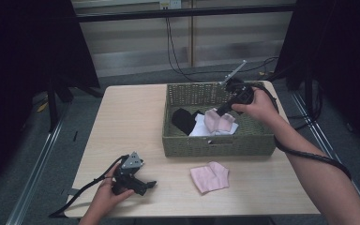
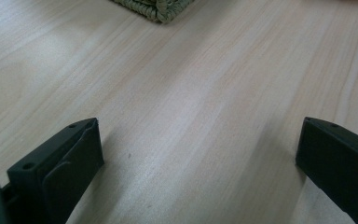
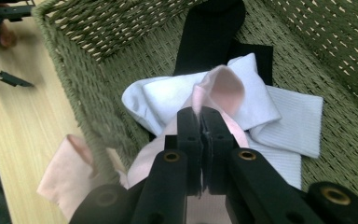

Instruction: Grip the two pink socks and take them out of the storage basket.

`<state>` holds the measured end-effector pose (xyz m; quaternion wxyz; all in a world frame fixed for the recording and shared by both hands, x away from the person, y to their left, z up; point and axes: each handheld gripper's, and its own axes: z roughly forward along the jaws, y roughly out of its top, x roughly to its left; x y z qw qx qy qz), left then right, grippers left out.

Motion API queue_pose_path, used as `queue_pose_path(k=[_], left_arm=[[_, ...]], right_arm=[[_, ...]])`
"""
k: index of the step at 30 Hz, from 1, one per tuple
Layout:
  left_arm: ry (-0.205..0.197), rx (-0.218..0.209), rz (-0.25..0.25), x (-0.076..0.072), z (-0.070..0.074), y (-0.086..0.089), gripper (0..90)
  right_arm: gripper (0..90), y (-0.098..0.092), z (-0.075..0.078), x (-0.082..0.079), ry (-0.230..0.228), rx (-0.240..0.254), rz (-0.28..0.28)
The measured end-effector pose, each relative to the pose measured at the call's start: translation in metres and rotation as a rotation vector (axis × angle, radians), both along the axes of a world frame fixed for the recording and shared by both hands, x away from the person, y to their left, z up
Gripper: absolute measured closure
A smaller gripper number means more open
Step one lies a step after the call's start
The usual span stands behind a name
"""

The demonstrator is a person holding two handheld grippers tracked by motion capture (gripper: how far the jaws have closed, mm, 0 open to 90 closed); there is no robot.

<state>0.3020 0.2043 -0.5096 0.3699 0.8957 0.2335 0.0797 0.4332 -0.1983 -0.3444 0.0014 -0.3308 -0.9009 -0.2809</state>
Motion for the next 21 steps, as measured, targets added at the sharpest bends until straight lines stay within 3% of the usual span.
queue_pose_path(k=[7, 21], left_arm=[[0.000, 0.000, 0.000, 0.000, 0.000, 0.000, 0.0], [0.000, 0.000, 0.000, 0.000, 0.000, 0.000, 0.0]], right_arm=[[87.7, -0.007, 0.012, -0.006, 0.000, 0.005, 0.006], [87.6, -0.016, 0.041, -0.020, -0.044, 0.038, 0.035]])
